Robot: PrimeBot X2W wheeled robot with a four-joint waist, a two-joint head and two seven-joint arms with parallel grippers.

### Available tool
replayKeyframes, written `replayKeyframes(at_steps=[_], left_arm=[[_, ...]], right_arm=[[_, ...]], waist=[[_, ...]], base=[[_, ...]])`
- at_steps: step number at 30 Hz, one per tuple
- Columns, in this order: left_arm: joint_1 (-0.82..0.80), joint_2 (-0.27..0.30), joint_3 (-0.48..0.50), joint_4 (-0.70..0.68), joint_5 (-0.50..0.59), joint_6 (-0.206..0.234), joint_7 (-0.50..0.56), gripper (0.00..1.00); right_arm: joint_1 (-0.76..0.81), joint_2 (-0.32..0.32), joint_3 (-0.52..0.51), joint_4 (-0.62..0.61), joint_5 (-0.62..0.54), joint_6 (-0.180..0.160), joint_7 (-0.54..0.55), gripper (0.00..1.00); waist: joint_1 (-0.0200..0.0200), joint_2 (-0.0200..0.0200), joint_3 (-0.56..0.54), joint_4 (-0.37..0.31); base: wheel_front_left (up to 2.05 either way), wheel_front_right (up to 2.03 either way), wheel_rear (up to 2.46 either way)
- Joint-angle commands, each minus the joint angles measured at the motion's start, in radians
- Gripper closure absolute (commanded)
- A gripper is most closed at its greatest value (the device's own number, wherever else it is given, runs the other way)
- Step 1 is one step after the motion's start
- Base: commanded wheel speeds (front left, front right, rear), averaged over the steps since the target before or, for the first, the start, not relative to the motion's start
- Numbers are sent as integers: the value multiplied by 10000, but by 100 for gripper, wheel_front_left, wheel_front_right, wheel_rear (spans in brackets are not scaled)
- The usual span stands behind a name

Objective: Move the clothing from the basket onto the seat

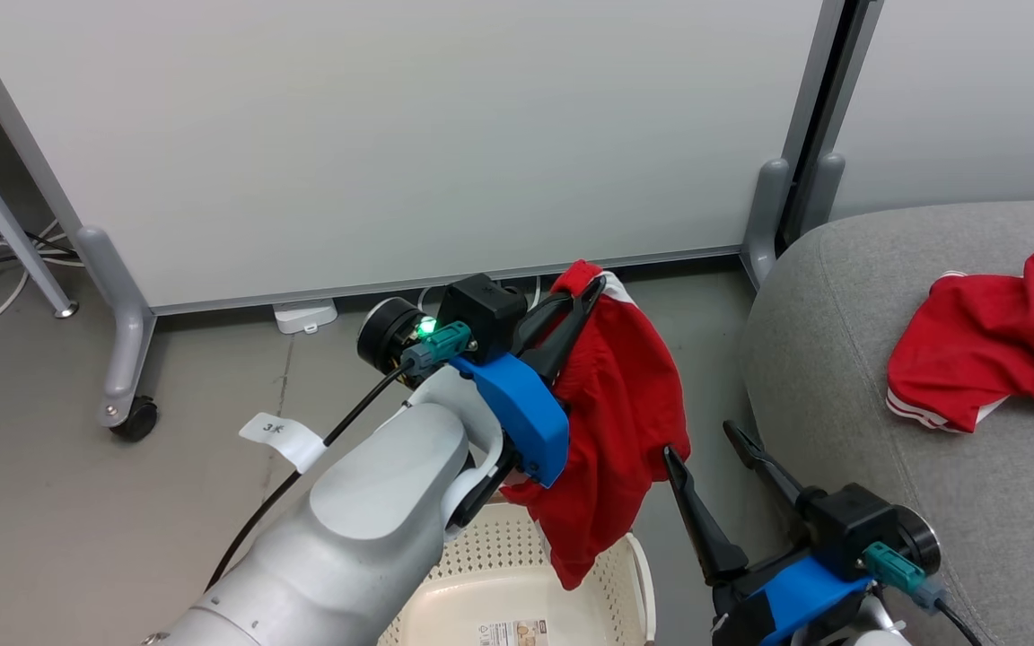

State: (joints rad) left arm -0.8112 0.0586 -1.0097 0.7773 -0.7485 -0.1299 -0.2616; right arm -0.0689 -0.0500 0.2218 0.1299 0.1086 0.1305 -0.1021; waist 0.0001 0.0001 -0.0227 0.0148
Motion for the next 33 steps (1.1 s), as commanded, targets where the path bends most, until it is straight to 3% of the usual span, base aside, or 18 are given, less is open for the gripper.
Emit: replayKeyframes(at_steps=[1, 8, 16, 33], left_arm=[[-161, -2, -31, 37, -60, -2, -50, 100], [-245, -32, -219, 43, -161, -2, -50, 100], [-367, -51, -348, -62, -251, -2, -50, 100], [-517, -75, -829, -235, -488, -2, -50, 100]], right_arm=[[-109, -8, 85, 70, 98, 5, 54, 0], [-728, -8, 474, 828, 47, 5, 605, 0], [-2185, -8, 1110, 2666, 327, 5, 969, 0], [-4454, -8, 2391, 5982, 1778, 5, 636, 0]], waist=[[-1, -1, 17, -2], [-1, -1, 77, 2], [-1, -1, 164, 68], [-1, -1, 214, 356]], base=[[0, 0, 0], [0, 0, 0], [0, 0, 0], [0, 0, 0]])
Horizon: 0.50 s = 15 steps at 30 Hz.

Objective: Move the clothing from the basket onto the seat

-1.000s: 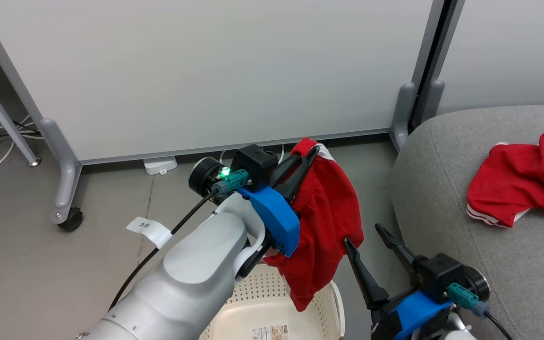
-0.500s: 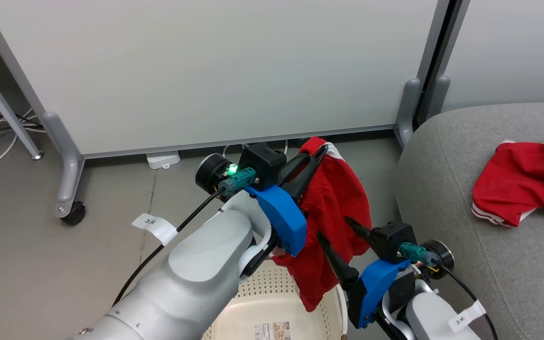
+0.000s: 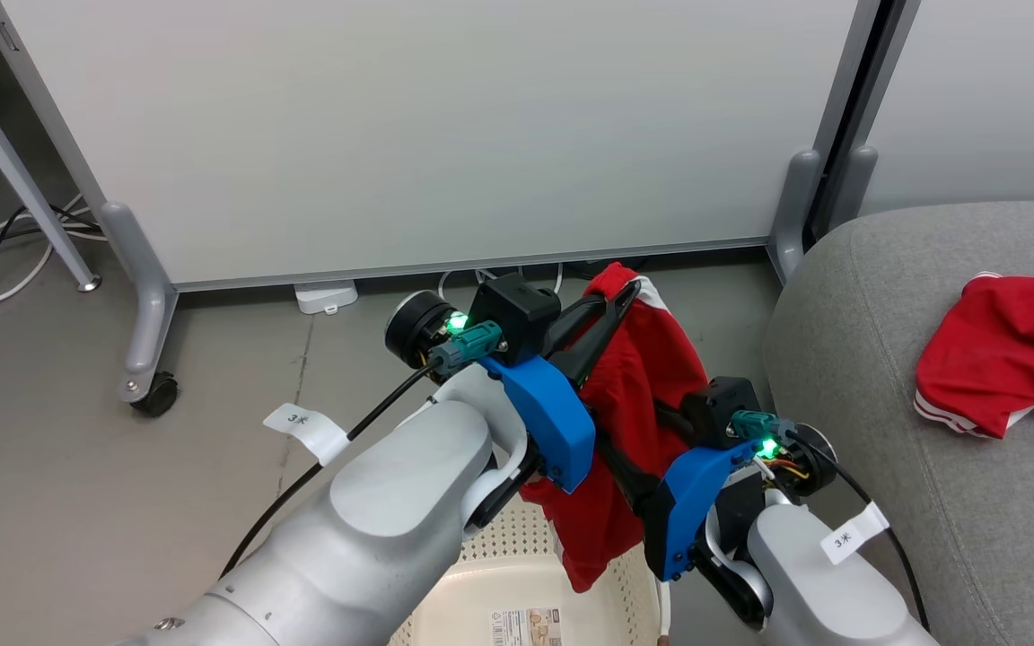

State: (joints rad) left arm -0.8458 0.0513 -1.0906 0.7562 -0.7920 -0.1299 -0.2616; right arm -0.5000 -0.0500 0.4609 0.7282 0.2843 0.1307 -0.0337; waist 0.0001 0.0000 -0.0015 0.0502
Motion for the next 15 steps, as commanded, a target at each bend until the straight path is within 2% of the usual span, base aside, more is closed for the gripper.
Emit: replayKeyframes(at_steps=[1, 9, 11, 12, 13, 15], left_arm=[[-190, -4, -35, -35, -70, -2, -50, 100], [-207, -8, -125, -57, -152, -2, -50, 100], [-211, -8, -136, -65, -175, -2, -50, 100], [-214, -8, -133, -68, -167, -2, -50, 100], [-216, -8, -127, -61, -149, -2, -50, 100], [-211, -9, -118, -41, -143, -2, -50, 100]], right_arm=[[-259, -8, 121, 126, 181, 3, -100, 0], [-922, -8, 1024, 890, 1178, 3, -541, 0], [-1038, -10, 1194, 1069, 1328, 1, -648, 52], [-1089, -8, 1264, 1144, 1385, 3, -713, 67], [-1130, -8, 1325, 1244, 1440, 1, -775, 100], [-1193, -10, 1443, 1427, 1537, 1, -863, 100]], waist=[[-1, 0, 8, 8], [-1, 0, -1, -11], [-1, 0, -10, -17], [-1, 0, -14, -24], [-1, 0, -18, -33], [-1, 0, -26, -48]], base=[[0, 0, 0], [0, 0, 0], [0, 0, 0], [0, 0, 0], [0, 0, 0], [0, 0, 0]])
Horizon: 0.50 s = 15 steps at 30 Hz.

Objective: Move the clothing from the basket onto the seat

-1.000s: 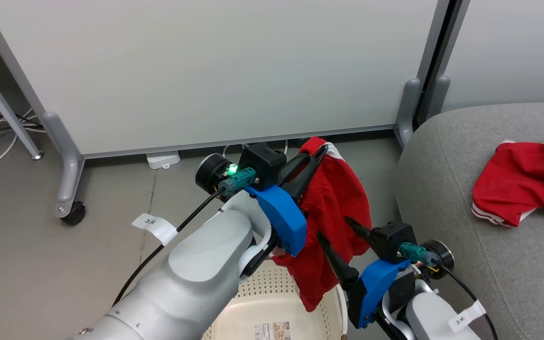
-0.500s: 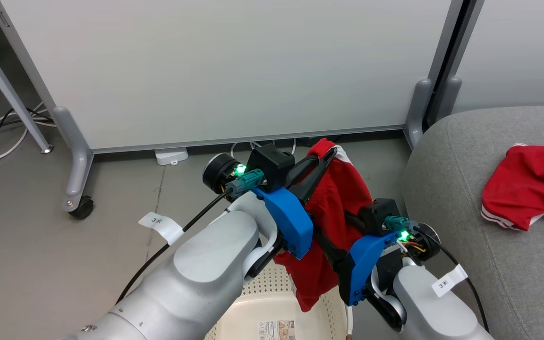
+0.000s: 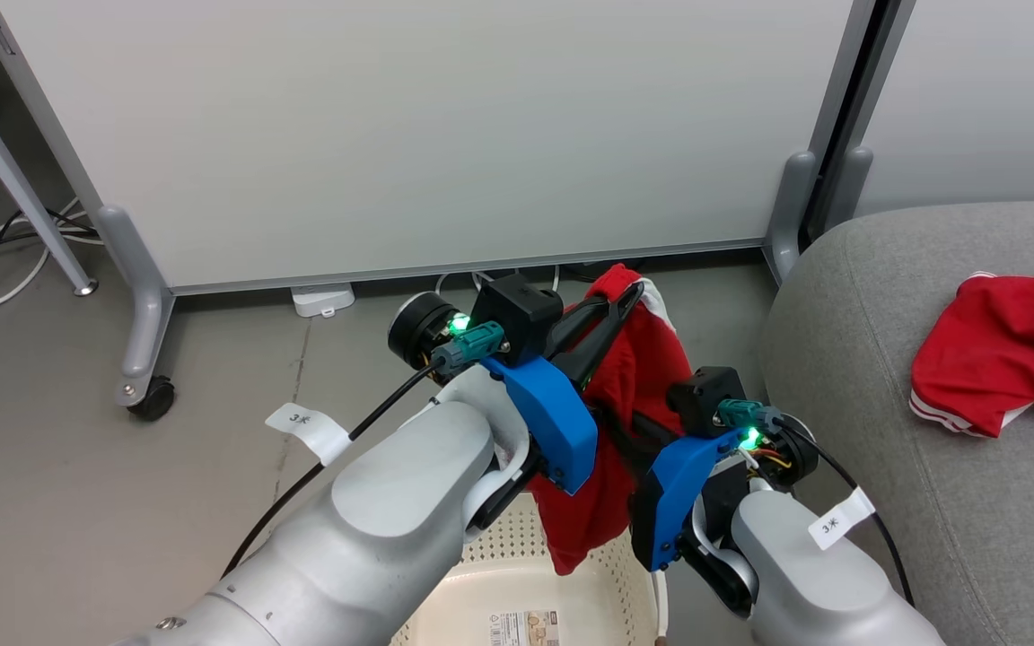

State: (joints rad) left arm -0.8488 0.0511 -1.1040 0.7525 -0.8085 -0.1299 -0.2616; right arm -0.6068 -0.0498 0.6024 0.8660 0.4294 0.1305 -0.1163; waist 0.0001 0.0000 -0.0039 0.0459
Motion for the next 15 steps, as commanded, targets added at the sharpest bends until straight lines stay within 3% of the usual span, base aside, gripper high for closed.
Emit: replayKeyframes(at_steps=[1, 11, 13, 14, 15], left_arm=[[-176, -7, 23, 0, 22, -2, -50, 100], [-156, -7, 94, 61, 57, -2, -51, 97], [-152, -7, 121, 76, 88, -2, -51, 41], [-153, -7, 131, 84, 98, -2, -51, 0], [-151, -7, 138, 91, 99, -2, -51, 0]], right_arm=[[-160, -10, 80, 126, 123, 3, -89, 100], [-482, -10, 548, 650, 557, 3, -403, 100], [-515, -10, 616, 731, 623, 5, -465, 100], [-538, -10, 645, 767, 662, 3, -493, 100], [-560, -10, 672, 807, 696, 3, -532, 100]], waist=[[-1, 0, -7, -13], [-1, 0, -63, -115], [-1, 0, -73, -124], [-1, 0, -77, -129], [-1, 0, -81, -133]], base=[[0, 0, 0], [0, 0, 0], [0, 0, 0], [0, 0, 0], [0, 0, 0]])
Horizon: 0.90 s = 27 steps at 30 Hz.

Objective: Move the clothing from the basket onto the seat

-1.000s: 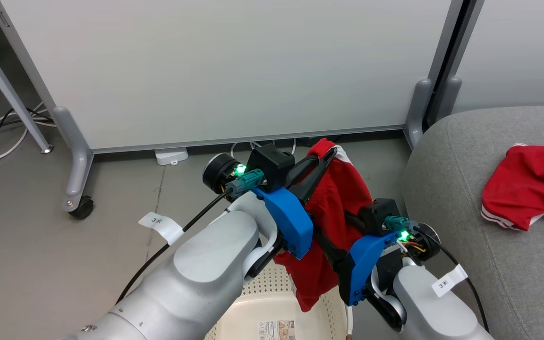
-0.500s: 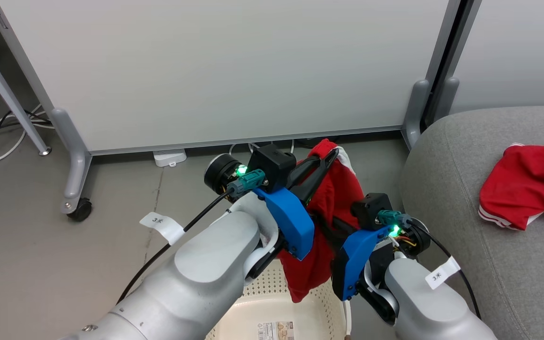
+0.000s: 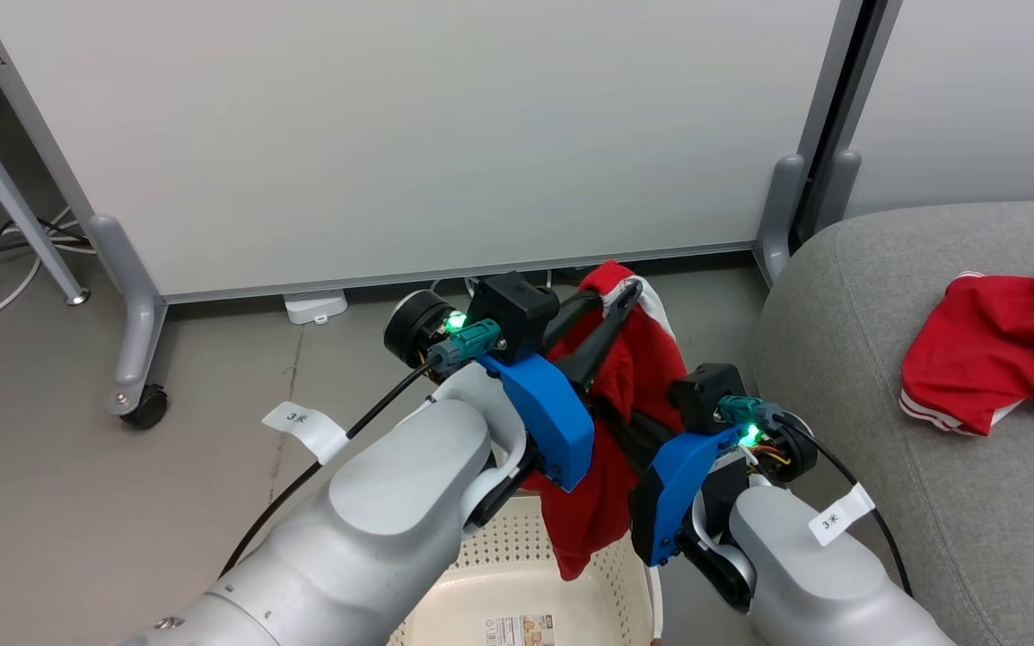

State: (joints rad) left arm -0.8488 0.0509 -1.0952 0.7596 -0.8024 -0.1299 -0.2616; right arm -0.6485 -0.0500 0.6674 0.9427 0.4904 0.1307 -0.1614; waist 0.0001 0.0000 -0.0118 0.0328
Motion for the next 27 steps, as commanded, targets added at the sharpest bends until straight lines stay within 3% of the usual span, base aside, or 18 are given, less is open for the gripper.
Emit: replayKeyframes(at_steps=[1, 13, 20, 27], left_arm=[[-146, -5, 57, 32, 51, -2, -51, 0], [125, -4, 3, 132, 157, -2, -51, 0], [541, 106, 33, -6, 104, -3, -51, 0], [1400, 592, 537, -758, 220, -3, -49, 0]], right_arm=[[-161, -8, 55, 73, 109, 1, -90, 100], [-427, -8, 204, 424, 375, 1, -464, 100], [-681, -8, -284, 664, 411, 1, -818, 100], [-891, -8, -1027, 748, 103, 3, -1012, 100]], waist=[[-1, 0, -6, -5], [-1, 0, -76, -66], [-1, 0, -104, -102], [-1, 0, -110, -206]], base=[[0, 0, 0], [0, 0, 0], [0, 0, 0], [0, 0, 0]])
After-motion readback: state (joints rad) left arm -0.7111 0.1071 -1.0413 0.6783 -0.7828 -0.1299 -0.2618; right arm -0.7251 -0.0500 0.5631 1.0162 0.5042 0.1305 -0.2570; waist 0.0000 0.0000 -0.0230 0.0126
